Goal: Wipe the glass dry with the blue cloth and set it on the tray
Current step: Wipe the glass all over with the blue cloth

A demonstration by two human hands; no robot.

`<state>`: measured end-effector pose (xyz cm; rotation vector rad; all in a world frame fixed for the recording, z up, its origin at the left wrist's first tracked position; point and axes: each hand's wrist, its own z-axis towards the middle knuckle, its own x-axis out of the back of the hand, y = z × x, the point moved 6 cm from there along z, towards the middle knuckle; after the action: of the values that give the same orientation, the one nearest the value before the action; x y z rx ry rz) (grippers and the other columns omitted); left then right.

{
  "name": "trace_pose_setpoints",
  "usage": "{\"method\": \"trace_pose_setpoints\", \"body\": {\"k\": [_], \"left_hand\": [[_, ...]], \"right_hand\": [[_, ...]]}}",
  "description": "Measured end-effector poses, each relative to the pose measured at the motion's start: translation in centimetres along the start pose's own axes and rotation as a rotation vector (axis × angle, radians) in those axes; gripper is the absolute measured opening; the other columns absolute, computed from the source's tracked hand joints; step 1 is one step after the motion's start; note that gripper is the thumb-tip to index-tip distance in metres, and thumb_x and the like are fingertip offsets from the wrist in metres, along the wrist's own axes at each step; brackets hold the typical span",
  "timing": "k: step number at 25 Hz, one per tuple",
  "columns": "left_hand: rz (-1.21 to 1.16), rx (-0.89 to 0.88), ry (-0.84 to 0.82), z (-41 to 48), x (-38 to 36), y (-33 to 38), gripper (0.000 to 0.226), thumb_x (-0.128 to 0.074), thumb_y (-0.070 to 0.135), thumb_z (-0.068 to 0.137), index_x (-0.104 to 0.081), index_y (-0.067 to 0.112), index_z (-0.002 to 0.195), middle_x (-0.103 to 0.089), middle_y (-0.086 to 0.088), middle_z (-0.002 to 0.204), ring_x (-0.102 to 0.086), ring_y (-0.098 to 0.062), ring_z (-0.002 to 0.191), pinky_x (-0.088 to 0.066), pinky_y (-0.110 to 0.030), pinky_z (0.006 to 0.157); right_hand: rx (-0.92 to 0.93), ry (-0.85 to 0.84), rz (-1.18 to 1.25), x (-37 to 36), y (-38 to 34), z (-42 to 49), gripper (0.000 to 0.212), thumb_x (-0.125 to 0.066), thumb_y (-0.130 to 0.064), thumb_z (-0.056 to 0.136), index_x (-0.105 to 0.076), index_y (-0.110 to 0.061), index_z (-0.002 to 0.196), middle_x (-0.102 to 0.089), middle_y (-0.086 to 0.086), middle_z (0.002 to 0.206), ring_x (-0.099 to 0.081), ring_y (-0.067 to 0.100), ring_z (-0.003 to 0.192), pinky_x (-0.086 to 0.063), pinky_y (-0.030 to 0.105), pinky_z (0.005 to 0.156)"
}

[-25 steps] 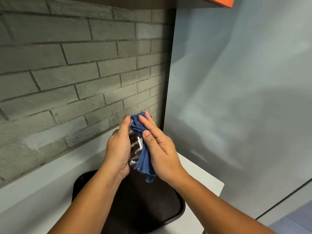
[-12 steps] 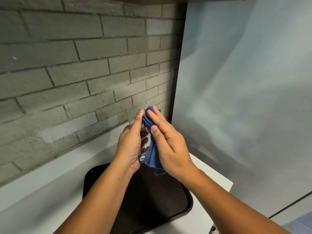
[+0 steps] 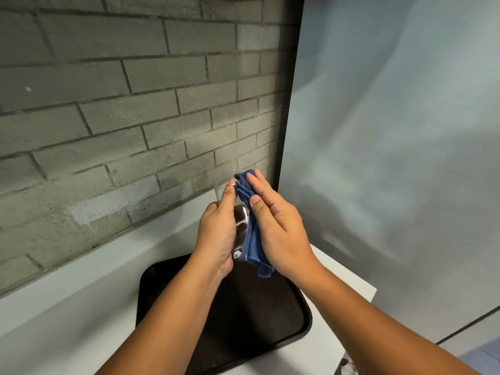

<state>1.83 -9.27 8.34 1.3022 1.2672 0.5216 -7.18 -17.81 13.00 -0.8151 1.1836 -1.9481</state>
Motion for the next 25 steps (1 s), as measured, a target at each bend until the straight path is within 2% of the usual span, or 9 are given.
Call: {"method": "trace_pose_setpoints", "body": {"k": [2, 6, 9, 12, 16, 18, 20, 22, 25], "left_hand": [[0.004, -0.009, 0.004, -0.1, -0.2, 0.3, 0.054, -0.071, 0.056, 0.108, -0.081, 0.007, 0.129, -0.090, -0.017, 0.117, -0.087, -0.033, 0.111, -0.065, -0.058, 0.109], [0.035, -0.012, 0.001, -0.7, -0.4, 0.3, 0.058, -0.075, 0.056, 0.104, -0.077, 0.006, 0.133, -0.090, -0.017, 0.118, -0.087, -0.034, 0.110, -0.067, -0.058, 0.106], [0.032, -0.030, 0.006, -0.6, -0.4, 0.7, 0.058, -0.071, 0.055, 0.107, -0.076, 0.004, 0.135, -0.088, -0.020, 0.123, -0.085, -0.035, 0.115, -0.065, -0.059, 0.110], [0.049, -0.038, -0.009, -0.6, -0.1, 0.6, 0.060, -0.075, 0.058, 0.104, -0.077, 0.006, 0.135, -0.090, -0.015, 0.117, -0.088, -0.031, 0.109, -0.070, -0.051, 0.099], [0.037, 0.015, -0.019, -0.7, 0.2, 0.2, 0.052, -0.069, 0.056, 0.109, -0.081, 0.009, 0.128, -0.091, -0.016, 0.114, -0.089, -0.029, 0.104, -0.071, -0.049, 0.095], [-0.010, 0.036, -0.038, -0.9, 0.3, -0.1, 0.048, -0.071, 0.057, 0.107, -0.088, 0.012, 0.109, -0.092, -0.015, 0.102, -0.090, -0.024, 0.086, -0.072, -0.038, 0.072], [-0.091, 0.090, -0.089, -1.1, 0.1, -0.6, 0.055, -0.070, 0.063, 0.104, -0.091, 0.013, 0.093, -0.090, -0.014, 0.095, -0.088, -0.025, 0.080, -0.070, -0.036, 0.068], [-0.149, 0.160, -0.138, -1.2, -0.2, -0.9, 0.066, -0.065, 0.070, 0.104, -0.089, 0.010, 0.115, -0.087, -0.019, 0.111, -0.086, -0.031, 0.095, -0.069, -0.042, 0.082], [-0.217, 0.183, -0.181, -0.7, -0.4, -0.7, 0.067, -0.056, 0.069, 0.108, -0.086, 0.013, 0.131, -0.087, -0.019, 0.121, -0.087, -0.031, 0.106, -0.071, -0.043, 0.086]], "right_hand": [[0.036, -0.015, -0.003, -0.1, -0.1, -0.1, 0.045, -0.050, -0.007, 0.113, -0.055, -0.017, 0.156, -0.046, -0.004, 0.170, -0.039, 0.002, 0.159, -0.029, 0.027, 0.133], [-0.055, 0.042, 0.082, 0.6, 0.5, 0.4, 0.044, -0.049, -0.007, 0.114, -0.055, -0.016, 0.156, -0.052, -0.003, 0.166, -0.046, 0.005, 0.156, -0.033, 0.034, 0.133], [0.042, 0.001, -0.008, 0.1, 0.1, -0.2, 0.045, -0.049, -0.008, 0.113, -0.053, -0.016, 0.157, -0.047, -0.003, 0.170, -0.040, 0.003, 0.159, -0.029, 0.028, 0.133], [-0.081, 0.039, 0.106, 0.6, 0.7, 0.3, 0.044, -0.049, -0.008, 0.114, -0.056, -0.016, 0.156, -0.054, -0.002, 0.165, -0.049, 0.007, 0.154, -0.036, 0.037, 0.132], [0.073, -0.020, -0.020, -0.3, -0.3, -0.6, 0.044, -0.049, -0.007, 0.113, -0.056, -0.016, 0.155, -0.048, -0.002, 0.170, -0.039, 0.003, 0.159, -0.029, 0.029, 0.134], [-0.059, 0.037, 0.218, 0.5, 0.8, 0.0, 0.042, -0.048, -0.005, 0.113, -0.061, -0.014, 0.152, -0.059, 0.004, 0.161, -0.052, 0.016, 0.154, -0.036, 0.041, 0.132], [-0.255, 0.104, 0.502, 1.0, 1.8, 0.1, 0.037, -0.050, -0.009, 0.113, -0.068, -0.015, 0.145, -0.073, 0.007, 0.146, -0.066, 0.026, 0.141, -0.044, 0.052, 0.127], [-0.216, 0.091, 0.468, 0.8, 0.9, -0.5, 0.037, -0.054, -0.013, 0.112, -0.069, -0.019, 0.145, -0.073, 0.000, 0.146, -0.066, 0.020, 0.141, -0.044, 0.046, 0.127], [0.060, -0.018, 0.099, 0.4, -0.9, -1.2, 0.040, -0.055, -0.013, 0.111, -0.065, -0.020, 0.149, -0.062, -0.007, 0.159, -0.052, 0.006, 0.152, -0.037, 0.033, 0.130]]}}
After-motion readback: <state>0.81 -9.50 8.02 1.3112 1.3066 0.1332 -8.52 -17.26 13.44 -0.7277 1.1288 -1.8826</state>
